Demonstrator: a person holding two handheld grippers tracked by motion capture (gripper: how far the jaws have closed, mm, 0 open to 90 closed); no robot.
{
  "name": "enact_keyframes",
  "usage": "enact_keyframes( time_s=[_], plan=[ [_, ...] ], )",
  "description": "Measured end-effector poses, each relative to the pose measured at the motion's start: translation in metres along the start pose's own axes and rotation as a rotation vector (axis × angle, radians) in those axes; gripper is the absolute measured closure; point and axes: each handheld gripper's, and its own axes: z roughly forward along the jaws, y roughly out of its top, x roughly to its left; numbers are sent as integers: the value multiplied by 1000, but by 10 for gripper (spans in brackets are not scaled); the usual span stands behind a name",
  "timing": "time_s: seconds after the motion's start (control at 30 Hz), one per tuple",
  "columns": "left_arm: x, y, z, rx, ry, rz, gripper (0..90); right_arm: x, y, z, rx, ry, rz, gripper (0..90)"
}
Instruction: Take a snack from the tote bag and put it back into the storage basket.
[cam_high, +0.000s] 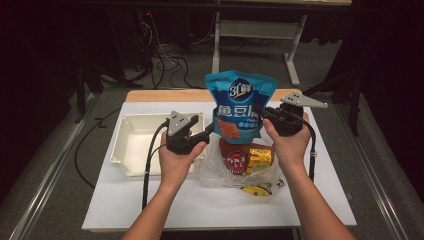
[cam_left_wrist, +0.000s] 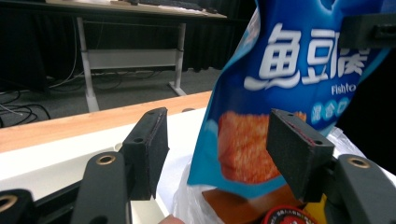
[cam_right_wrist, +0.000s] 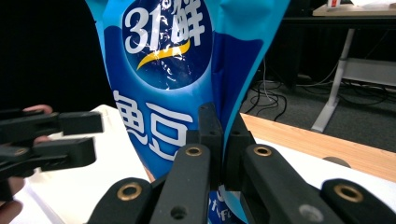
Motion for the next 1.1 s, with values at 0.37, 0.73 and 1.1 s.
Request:
enact_keyframes(
  time_s=[0.37, 0.73, 1.1],
  plan=[
    [-4, 22, 15, -49, -81, 8, 417, 14, -2, 2, 3, 39, -21, 900],
    [-12, 28, 17, -27, -91, -13, 593, 28, -6, 9, 2, 36, -41, 900],
    [-7, 38, 8, -11, -89, -50, 876, 40, -7, 11, -6, 38, -80, 856]
  ],
)
